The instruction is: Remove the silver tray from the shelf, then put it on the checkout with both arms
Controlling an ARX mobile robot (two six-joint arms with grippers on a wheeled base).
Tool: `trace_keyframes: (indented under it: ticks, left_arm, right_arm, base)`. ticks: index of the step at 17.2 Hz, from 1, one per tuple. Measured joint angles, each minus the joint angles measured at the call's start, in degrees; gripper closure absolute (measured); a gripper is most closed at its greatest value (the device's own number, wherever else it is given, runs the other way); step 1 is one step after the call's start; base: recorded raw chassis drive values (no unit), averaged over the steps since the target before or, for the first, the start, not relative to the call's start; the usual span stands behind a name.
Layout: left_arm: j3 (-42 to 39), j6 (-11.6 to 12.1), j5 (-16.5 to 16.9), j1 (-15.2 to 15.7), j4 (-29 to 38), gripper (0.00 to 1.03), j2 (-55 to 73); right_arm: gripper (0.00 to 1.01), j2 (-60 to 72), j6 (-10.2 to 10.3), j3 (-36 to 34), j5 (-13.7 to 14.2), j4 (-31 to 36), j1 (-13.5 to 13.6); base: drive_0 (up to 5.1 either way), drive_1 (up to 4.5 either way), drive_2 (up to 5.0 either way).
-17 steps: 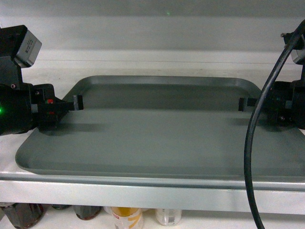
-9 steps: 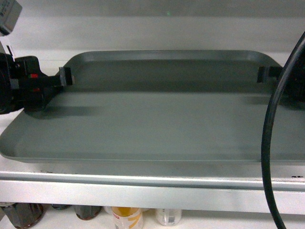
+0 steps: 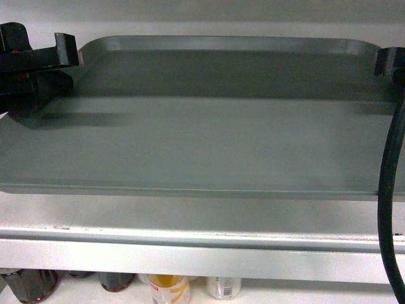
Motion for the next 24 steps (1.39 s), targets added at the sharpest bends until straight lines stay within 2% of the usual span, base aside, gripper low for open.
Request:
trace_keyframes:
  ticks: [3, 8, 24]
  left_arm:
    - [1.14, -0.35, 0.11, 0.00, -4.52, 0.99, 0.02]
    - [1.92, -1.31, 0.52, -0.13, -6.73, 0.99, 0.28]
    - [1.99, -1.27, -0.20, -0.48, -5.62, 0.99, 0.79]
  right_arm:
    - [0.98, 0.00, 0.07, 1.16, -0.68, -4.02, -0.37]
    - [0.98, -0.35, 0.48, 3.39, -0.96, -9.44, -0.74]
    - [0.98, -0.59, 0.46, 3.56, -0.70, -9.27, -1.05]
  base:
    - [0.0, 0.00, 0.0]
    - [0.0, 0.00, 0.0]
    - [0.0, 0.00, 0.0]
